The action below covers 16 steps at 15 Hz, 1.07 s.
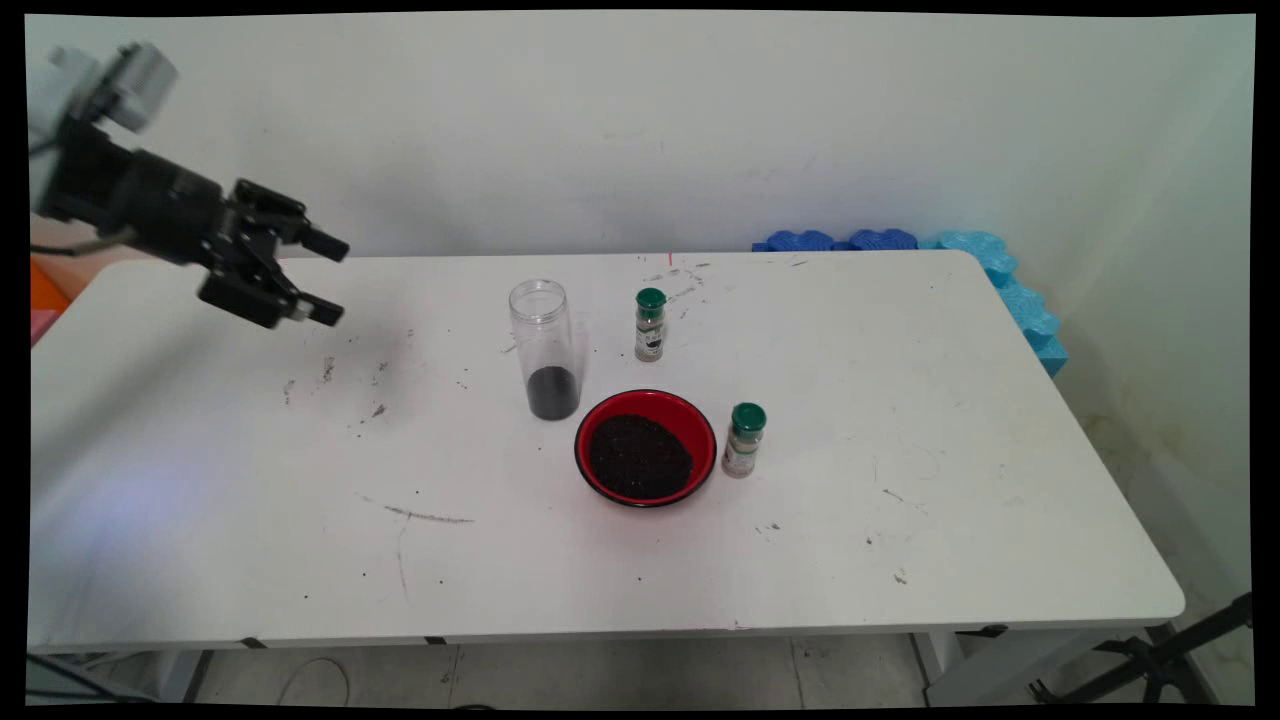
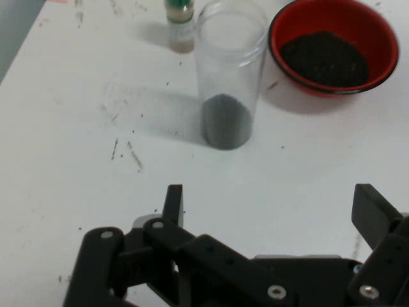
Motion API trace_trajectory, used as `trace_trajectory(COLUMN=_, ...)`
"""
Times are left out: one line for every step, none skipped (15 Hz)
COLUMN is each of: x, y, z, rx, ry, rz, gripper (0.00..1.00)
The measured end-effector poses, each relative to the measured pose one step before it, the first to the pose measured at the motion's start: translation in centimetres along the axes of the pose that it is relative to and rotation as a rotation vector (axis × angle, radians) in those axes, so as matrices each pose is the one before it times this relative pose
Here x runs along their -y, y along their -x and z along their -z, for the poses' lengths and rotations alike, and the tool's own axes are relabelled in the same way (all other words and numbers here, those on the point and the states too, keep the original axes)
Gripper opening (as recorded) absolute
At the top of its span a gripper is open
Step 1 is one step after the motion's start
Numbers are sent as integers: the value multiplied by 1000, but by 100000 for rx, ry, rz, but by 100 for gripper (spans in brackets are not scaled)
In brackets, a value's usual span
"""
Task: Pick up the black seasoning powder from the table
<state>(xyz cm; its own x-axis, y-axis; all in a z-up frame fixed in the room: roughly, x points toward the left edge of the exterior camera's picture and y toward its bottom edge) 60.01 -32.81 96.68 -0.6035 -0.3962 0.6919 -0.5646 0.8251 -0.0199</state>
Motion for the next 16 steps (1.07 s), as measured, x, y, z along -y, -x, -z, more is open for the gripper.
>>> trace_trajectory(x=269, y=454, z=-847, rx=-13, ry=-231, rz=570, gripper=100)
trace_trajectory(x=259, y=433, z=-981, rx=-166, ry=-142, rz=575, gripper=100)
trace_trajectory(x=181, y=278, z=-837, rx=-345, ry=-16, rz=554, gripper=100)
trace_trajectory(x=174, y=256, z=-966, rx=-582, ry=30, rz=746, gripper=100)
trace_trajectory(x=139, y=226, z=-930, rx=-686, ry=68, rz=802, gripper=100)
trace_trajectory(x=99, y=179, z=-927, rx=-833, ry=84, rz=890, gripper=100)
trace_trajectory(x=61, y=121, z=-796, rx=-773, ry=178, rz=703, gripper=100)
trace_trajectory(x=37, y=105, z=-907, rx=-1005, ry=359, rz=719, gripper=100)
trace_trajectory(x=-5, y=74, z=-896, rx=-1148, ry=591, rz=545, gripper=100)
trace_trajectory(x=-42, y=30, z=-787, rx=-1003, ry=690, rz=248, gripper=100)
trace_trajectory(x=-63, y=64, z=-866, rx=-1054, ry=829, rz=246, gripper=100)
trace_trajectory(x=-63, y=64, z=-748, rx=-818, ry=708, rz=159, gripper=100)
trace_trajectory(x=-53, y=43, z=-761, rx=-850, ry=635, rz=120, gripper=100)
trace_trajectory(x=-54, y=68, z=-983, rx=-1022, ry=704, rz=241, gripper=100)
trace_trajectory(x=10, y=3, z=-859, rx=-1001, ry=230, rz=323, gripper=100)
trace_trajectory(x=73, y=-6, z=-728, rx=-741, ry=24, rz=261, gripper=100)
